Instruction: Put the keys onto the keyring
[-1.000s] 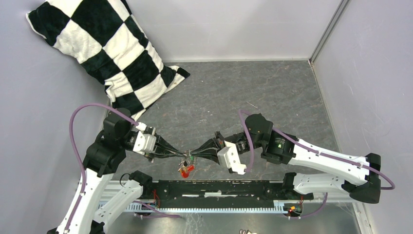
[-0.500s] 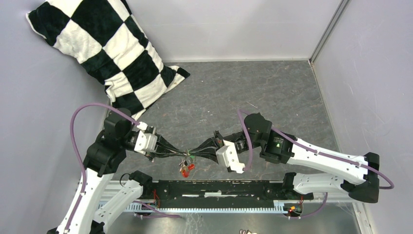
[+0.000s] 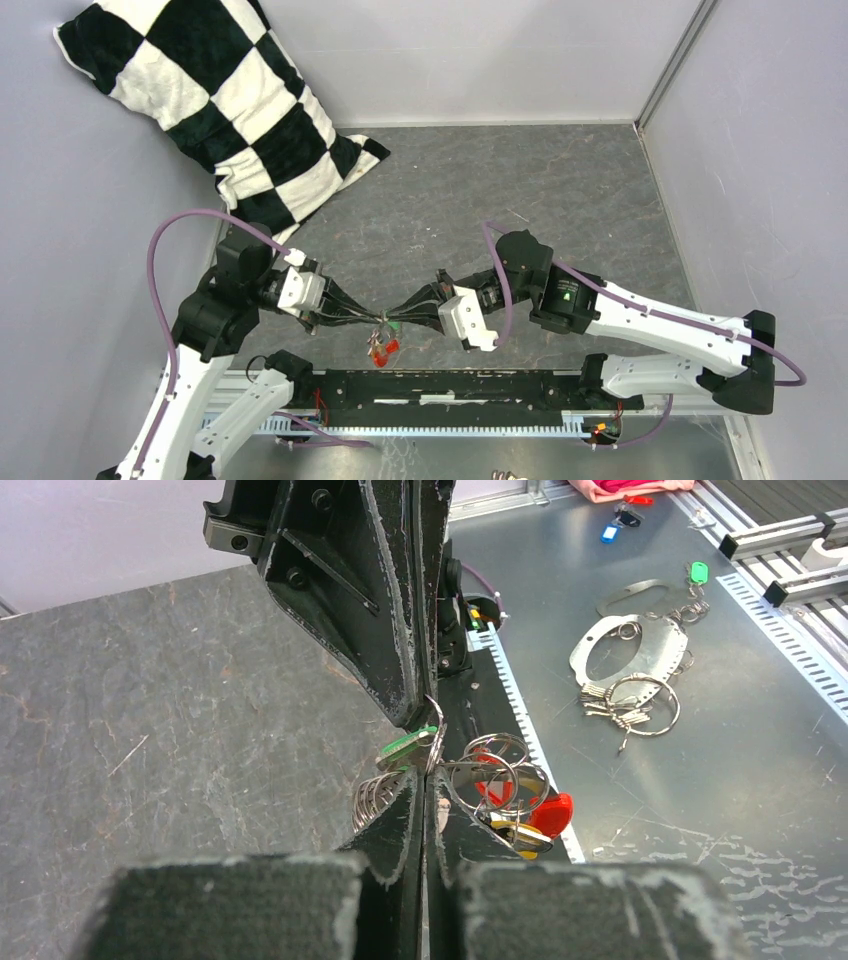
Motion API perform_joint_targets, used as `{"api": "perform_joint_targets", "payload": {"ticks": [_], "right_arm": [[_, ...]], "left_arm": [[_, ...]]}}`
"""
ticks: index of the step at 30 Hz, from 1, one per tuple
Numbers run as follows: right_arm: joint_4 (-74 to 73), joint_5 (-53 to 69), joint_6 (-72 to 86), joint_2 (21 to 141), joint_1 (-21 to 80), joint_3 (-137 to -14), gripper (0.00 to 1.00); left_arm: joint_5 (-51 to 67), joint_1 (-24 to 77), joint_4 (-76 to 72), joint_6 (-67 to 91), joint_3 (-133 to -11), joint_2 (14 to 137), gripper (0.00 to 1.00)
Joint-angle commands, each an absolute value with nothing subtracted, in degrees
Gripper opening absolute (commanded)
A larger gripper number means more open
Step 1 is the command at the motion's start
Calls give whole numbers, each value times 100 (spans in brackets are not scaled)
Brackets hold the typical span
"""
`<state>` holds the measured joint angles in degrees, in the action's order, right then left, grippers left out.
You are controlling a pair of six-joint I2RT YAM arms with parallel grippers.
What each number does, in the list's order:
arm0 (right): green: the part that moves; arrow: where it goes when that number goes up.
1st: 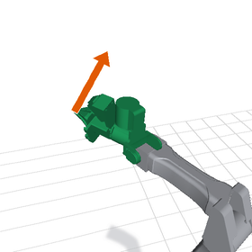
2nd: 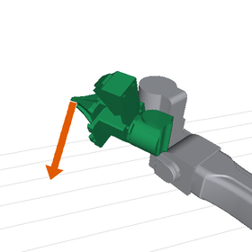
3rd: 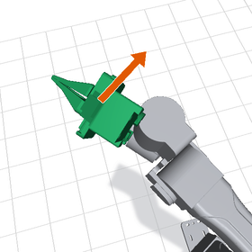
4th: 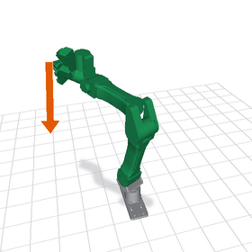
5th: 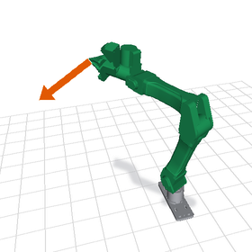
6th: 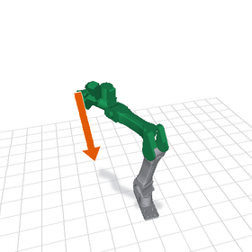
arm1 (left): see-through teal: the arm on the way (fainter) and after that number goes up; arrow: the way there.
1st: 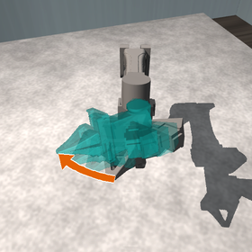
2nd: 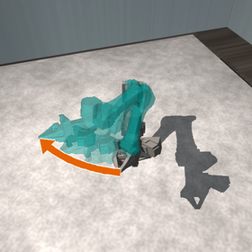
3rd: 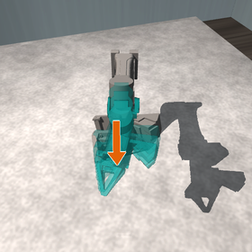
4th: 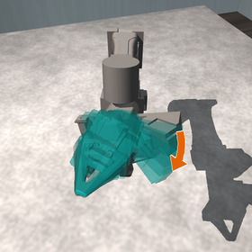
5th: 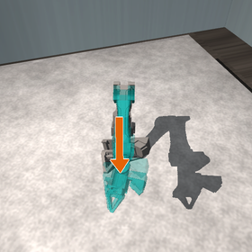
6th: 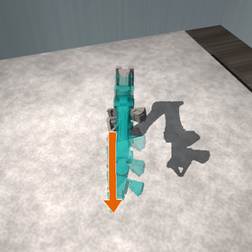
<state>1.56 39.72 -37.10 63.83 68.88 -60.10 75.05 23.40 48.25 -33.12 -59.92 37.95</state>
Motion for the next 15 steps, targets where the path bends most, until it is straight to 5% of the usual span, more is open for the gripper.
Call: {"api": "perform_joint_targets", "payload": {"ticks": [1,15], "right_arm": [[513,4079,-3562,6453,6895,-6404,0],[752,3943,-3297,6574,6898,-6490,0]], "left_arm": [[7377,2356,4988,-3538,-6117,3885,2],[7282,2359,5677,-4205,-6284,3912,2]]}}
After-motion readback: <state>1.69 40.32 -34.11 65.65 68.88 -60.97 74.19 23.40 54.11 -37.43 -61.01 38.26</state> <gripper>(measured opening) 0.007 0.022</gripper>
